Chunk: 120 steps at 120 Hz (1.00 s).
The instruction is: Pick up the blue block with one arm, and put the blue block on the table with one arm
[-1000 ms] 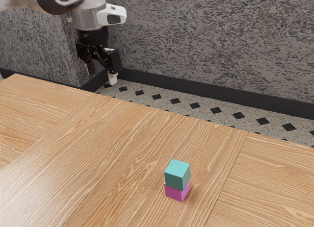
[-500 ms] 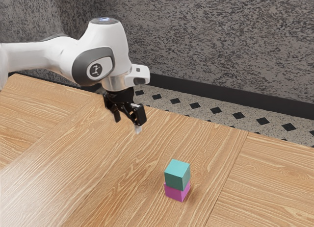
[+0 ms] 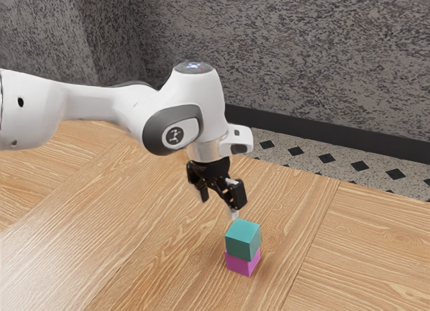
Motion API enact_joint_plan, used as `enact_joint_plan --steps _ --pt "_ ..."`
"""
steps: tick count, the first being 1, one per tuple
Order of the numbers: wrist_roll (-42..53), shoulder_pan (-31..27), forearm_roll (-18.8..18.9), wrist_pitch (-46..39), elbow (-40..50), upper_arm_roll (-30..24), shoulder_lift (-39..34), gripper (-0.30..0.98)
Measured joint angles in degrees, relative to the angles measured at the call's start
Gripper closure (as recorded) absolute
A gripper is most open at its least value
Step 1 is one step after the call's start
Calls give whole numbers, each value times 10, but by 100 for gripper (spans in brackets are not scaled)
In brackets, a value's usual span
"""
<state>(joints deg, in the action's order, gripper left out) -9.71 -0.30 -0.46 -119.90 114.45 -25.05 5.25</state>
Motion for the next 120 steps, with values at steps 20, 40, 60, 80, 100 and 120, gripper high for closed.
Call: enact_joint_plan --steps 20,40,60,80,100,120 --pt "-24 9 14 -7 -18 1 34 0" --pt "-44 23 18 -15 -23 1 52 0" --pt "-61 33 24 -21 -42 5 87 0" --pt "-77 40 30 -24 -49 10 116 0" --pt "-88 98 30 -26 -55 66 126 0" --pt "-97 102 31 -29 -64 70 142 0"
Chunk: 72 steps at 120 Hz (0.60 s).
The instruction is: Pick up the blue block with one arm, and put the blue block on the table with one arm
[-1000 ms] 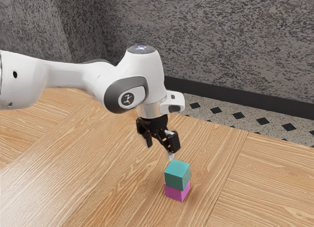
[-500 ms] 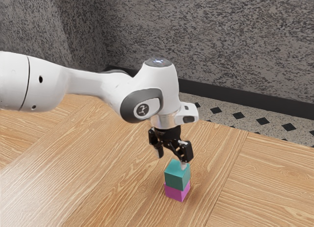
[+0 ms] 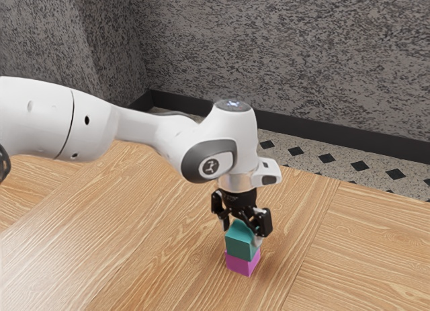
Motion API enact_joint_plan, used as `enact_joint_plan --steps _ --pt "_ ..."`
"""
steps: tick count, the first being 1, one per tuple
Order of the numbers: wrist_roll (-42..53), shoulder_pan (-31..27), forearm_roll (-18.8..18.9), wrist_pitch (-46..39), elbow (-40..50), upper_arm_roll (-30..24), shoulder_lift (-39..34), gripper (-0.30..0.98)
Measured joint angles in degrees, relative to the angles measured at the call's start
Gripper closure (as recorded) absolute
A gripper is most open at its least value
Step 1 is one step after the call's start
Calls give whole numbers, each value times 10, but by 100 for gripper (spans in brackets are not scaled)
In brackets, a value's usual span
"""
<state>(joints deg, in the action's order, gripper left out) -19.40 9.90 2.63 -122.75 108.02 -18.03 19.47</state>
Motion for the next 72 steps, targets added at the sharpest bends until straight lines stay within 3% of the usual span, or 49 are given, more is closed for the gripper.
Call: enact_joint_plan --steps 34,72 --pt "-9 0 7 -1 -15 2 28 1" --pt "-17 2 9 -2 -23 3 25 24"
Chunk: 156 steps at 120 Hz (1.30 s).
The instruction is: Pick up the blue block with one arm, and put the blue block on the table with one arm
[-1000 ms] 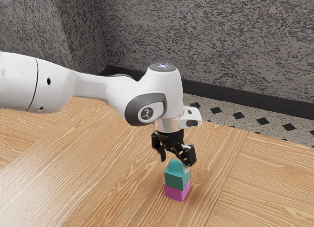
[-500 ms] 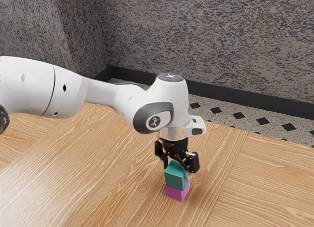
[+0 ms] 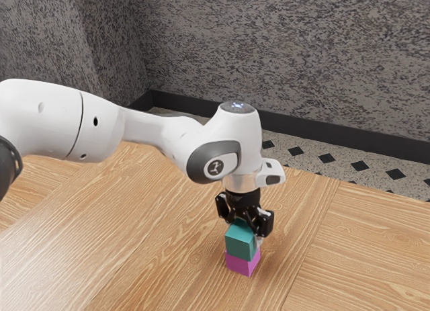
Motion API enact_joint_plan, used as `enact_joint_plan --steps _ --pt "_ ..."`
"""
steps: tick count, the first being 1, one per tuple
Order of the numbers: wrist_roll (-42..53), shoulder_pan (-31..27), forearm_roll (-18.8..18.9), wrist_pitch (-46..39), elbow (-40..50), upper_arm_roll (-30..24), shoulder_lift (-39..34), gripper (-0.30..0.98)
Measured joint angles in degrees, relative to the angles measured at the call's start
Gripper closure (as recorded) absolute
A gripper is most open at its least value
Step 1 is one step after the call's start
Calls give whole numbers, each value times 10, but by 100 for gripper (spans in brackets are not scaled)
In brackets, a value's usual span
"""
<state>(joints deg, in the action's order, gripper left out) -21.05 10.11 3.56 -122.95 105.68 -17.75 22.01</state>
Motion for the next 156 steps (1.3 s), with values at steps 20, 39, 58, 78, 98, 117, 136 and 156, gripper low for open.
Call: enact_joint_plan --steps 20,39,58,78,98,117,136,156 --pt "-4 -2 1 1 -1 -1 -9 31" --pt "-7 -24 6 12 -34 0 -16 32" --pt "-9 -69 17 33 -71 1 -1 31" --pt "-10 -101 20 44 -78 2 43 30" --pt "-11 -103 21 47 -78 10 69 30" --pt "-11 -102 21 47 -78 11 79 30" --pt "-10 -102 18 46 -78 11 80 19" --pt "-8 -105 17 46 -76 10 57 9"
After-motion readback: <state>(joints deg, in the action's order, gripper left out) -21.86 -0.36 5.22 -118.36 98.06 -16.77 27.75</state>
